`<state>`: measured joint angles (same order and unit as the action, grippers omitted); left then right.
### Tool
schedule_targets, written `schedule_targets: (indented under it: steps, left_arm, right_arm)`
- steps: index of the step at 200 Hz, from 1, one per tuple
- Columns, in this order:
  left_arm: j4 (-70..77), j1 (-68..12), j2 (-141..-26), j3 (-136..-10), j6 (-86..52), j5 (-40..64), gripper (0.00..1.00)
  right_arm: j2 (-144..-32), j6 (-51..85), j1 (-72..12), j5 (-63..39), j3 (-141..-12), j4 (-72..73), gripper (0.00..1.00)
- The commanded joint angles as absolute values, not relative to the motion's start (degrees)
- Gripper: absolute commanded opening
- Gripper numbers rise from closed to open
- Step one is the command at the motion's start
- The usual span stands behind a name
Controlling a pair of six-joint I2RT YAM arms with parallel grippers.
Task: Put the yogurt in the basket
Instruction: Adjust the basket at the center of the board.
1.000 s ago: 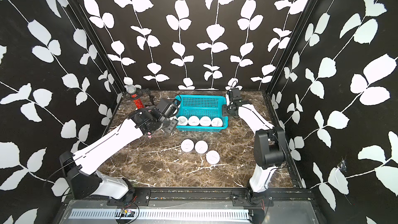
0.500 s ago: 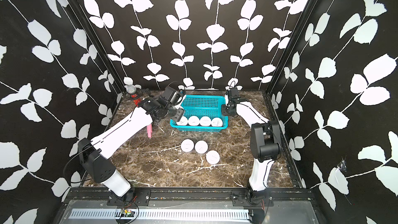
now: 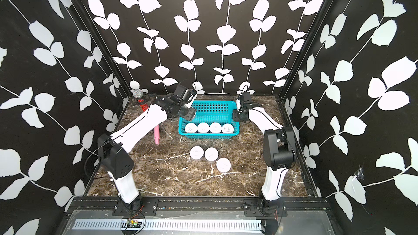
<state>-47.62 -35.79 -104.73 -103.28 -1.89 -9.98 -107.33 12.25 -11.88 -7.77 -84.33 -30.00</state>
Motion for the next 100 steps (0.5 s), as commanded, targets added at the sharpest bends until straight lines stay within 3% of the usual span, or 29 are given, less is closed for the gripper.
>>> schedule_targets:
  steps: [1, 100]
  left_arm:
    - [-47.46, -35.11, -105.85, -106.4, -1.58, -8.55, 0.64]
    - [-47.72, -31.51, -116.19, -114.04, -3.12, -5.2, 0.64]
  right_arm:
    - [-105.06, 12.04, -11.69, -8.53, -82.16, -30.15, 0.24]
    - [-104.6, 12.35, -11.73, -9.24, -81.41, -30.02, 0.24]
